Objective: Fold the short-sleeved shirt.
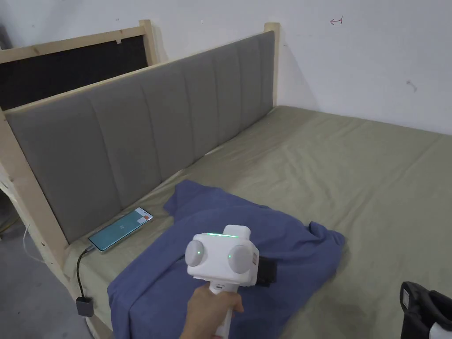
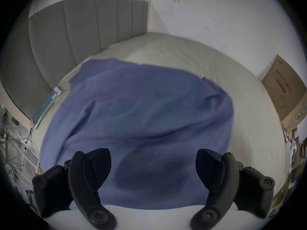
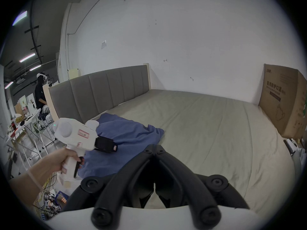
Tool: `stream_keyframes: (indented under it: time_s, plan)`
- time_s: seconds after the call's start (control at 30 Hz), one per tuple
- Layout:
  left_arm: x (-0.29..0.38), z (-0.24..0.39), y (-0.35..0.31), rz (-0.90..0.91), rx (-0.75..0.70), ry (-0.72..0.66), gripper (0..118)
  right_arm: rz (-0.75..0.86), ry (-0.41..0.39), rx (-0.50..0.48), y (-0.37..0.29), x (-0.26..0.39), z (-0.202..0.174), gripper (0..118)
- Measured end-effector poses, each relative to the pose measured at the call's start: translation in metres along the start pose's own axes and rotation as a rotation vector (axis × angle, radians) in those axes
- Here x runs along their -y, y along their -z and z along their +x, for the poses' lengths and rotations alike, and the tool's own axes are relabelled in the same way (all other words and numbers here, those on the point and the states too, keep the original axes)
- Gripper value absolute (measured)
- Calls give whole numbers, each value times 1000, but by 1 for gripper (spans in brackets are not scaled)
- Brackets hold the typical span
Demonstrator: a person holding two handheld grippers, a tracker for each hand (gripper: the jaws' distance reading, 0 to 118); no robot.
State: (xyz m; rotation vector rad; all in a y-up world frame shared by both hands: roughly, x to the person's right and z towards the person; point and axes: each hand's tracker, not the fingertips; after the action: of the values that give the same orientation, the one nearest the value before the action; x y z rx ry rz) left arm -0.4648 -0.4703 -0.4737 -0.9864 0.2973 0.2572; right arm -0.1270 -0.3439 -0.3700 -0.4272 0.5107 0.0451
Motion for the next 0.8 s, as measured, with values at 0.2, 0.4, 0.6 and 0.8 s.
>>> stream_keyframes:
  time_s: [0.2,0.4,0.6,0.8]
  plan:
    - [11,7,27,-37,-8,1,108,-60,-3,5,11,9,5,0]
    - [11,6,14,-52,-42,-38,56,-109,44,-8,15,15,9,0]
    - [10,11,-10,-47,-77,-109,0,-130,44,1,12,18,15,0]
    - [-1,-3,-22,-81,-14,-167,0,-141,75,17,9,18,30,0]
